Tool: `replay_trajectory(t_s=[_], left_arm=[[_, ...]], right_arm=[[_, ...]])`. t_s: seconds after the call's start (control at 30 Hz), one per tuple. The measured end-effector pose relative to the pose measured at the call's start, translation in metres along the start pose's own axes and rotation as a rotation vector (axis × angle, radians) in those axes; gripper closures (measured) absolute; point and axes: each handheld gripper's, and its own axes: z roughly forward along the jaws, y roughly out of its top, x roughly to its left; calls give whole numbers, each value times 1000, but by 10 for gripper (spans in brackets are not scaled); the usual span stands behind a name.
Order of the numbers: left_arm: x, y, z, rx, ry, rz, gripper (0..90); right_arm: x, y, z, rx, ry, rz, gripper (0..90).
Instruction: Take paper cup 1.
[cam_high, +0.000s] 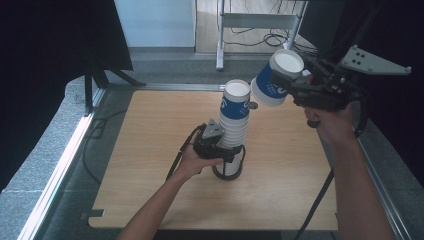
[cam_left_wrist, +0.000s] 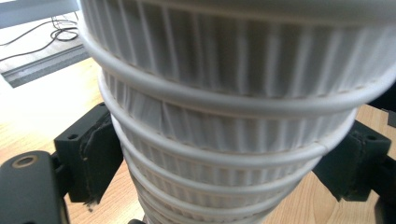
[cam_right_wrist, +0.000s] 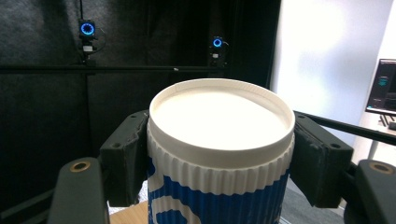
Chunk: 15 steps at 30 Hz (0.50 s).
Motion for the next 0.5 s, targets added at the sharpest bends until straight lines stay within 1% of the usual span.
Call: replay_trajectory(t_s=[0.1,0.27,0.43,0.5], left_arm=[[-1,0,0,-3,2,-9,122],[0,-1,0,-7,3,-18,119],[-1,-1,0,-7,0,-27,118],[-1,-1,0,-7,1,-25,118]], right_arm=[[-4,-6,-11,2,-9,4,289],[-11,-22,-28,-6,-18,23,289],[-15,-36,-36,9,-24,37,289],[-17,-43,-37,22,-24,36,290]])
